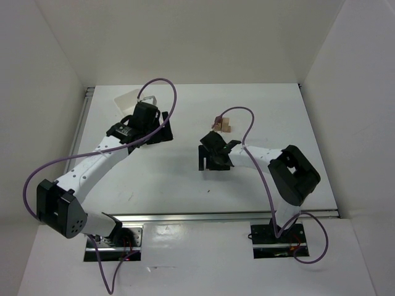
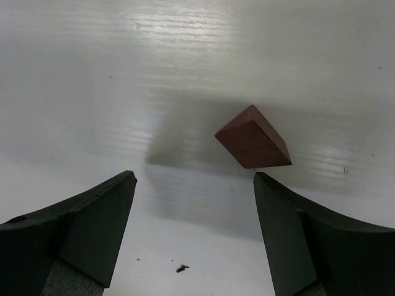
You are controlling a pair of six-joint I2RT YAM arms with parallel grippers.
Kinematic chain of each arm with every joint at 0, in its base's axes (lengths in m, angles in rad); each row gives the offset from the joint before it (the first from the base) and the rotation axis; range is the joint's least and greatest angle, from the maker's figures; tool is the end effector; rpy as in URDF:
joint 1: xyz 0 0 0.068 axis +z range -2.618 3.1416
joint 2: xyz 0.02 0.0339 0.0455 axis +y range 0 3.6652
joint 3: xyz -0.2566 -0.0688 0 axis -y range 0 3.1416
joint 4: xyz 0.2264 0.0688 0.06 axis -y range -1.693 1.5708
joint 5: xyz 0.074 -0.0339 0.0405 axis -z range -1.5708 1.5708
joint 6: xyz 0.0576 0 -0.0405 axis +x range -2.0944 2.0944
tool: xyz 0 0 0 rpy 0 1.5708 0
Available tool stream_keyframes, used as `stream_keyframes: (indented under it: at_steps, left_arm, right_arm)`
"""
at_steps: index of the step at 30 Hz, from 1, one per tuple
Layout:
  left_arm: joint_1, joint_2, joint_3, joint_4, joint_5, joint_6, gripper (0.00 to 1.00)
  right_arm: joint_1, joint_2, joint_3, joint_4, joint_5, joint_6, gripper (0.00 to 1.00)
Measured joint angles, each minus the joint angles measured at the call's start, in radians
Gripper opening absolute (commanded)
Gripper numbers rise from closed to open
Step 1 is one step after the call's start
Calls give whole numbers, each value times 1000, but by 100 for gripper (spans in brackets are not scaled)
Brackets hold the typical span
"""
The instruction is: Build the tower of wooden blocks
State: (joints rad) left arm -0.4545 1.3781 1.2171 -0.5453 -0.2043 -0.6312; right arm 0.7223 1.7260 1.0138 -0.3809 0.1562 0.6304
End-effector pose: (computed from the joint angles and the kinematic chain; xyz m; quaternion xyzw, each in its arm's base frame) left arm 0.2775 -0.1226 0.3036 -0.1223 0.8960 -0.1360 0.4047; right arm 0.2538 0.2117 0.1482 -0.0261 0.9685 0.0885 0.2314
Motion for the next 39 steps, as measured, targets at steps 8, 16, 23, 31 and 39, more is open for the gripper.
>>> stream_keyframes:
  at_steps: [8,16,23,31,39]
  left_arm:
    - [-7,0,-1,0,20,0,94]
    - [-11,0,-1,0,42,9,94]
    - [-18,0,-1,0,38,25,95]
    - [-18,0,-1,-1,19,25,96]
    - [-18,5,-1,0,19,25,96]
  right_arm:
    - [7,-1,13,45,-23,-19,89]
    - [45,48,132,66,-3,-146,93]
    - [15,167,218,103,14,-211,93]
    - [-13,164,181,98,6,-209,93]
    - [-9,63,73,57,-14,-175,93]
